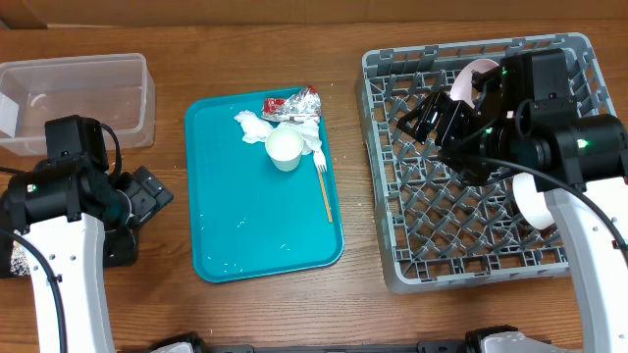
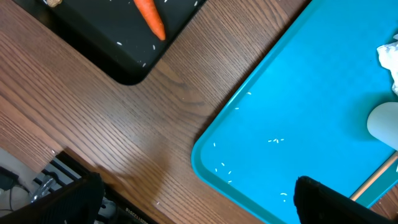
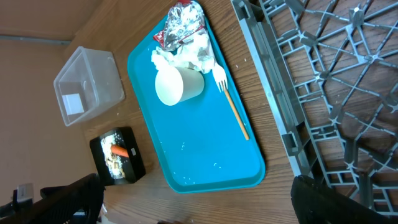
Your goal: Sort waste into correct bins and load items into the dishwasher rack
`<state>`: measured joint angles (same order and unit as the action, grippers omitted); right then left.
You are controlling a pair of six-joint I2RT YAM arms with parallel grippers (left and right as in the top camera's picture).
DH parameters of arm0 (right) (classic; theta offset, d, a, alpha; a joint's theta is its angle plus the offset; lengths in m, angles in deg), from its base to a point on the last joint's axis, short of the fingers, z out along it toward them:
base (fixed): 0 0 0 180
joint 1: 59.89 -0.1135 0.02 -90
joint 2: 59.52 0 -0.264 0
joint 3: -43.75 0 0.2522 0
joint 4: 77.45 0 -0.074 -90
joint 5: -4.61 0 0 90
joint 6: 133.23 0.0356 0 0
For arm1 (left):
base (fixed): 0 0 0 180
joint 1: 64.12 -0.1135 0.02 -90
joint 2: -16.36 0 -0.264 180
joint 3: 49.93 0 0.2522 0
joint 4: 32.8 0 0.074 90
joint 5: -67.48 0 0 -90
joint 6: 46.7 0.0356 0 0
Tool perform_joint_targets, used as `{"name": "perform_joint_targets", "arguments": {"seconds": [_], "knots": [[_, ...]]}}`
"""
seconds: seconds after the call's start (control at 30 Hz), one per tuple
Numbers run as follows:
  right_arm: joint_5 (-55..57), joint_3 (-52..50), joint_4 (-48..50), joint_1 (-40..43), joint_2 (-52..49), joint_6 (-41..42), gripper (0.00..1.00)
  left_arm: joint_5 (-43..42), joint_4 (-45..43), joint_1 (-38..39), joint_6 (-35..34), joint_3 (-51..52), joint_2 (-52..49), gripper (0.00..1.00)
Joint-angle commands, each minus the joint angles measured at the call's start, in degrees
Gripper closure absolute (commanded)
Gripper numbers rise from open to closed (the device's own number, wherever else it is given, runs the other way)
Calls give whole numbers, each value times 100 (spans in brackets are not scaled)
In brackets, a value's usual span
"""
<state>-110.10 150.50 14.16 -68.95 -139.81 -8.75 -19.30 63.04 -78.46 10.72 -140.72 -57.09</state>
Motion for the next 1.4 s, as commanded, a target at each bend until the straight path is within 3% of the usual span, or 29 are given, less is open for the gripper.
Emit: {"name": "perform_joint_targets", "arguments": {"seconds": [0.0,0.53,0.7,0.83,1.13,1.23,1.37], "knots": [[-42,72,24,-9,0,-44,0,-26,-48,-31,81,-59,44,0],[-42,72,22,-9,0,-44,0,-385,-330,-31,17,-61,44,0],[-42,72,24,-9,0,-42,0,-1670,-127,-20,57,-57,44,0],[-42,72,24,-9,0,-44,0,-2616,-350,326,748,-24,39,0],[-42,74,24,-9,0,-44,0,-1945,-476,881,872,-24,2,0],[-42,72,24,-9,0,-44,0,-2273,-520,909,887,-24,-4,0],[-42,72,24,-9,0,-44,0,-2828,-608,1132,1493,-22,-9,0]]}}
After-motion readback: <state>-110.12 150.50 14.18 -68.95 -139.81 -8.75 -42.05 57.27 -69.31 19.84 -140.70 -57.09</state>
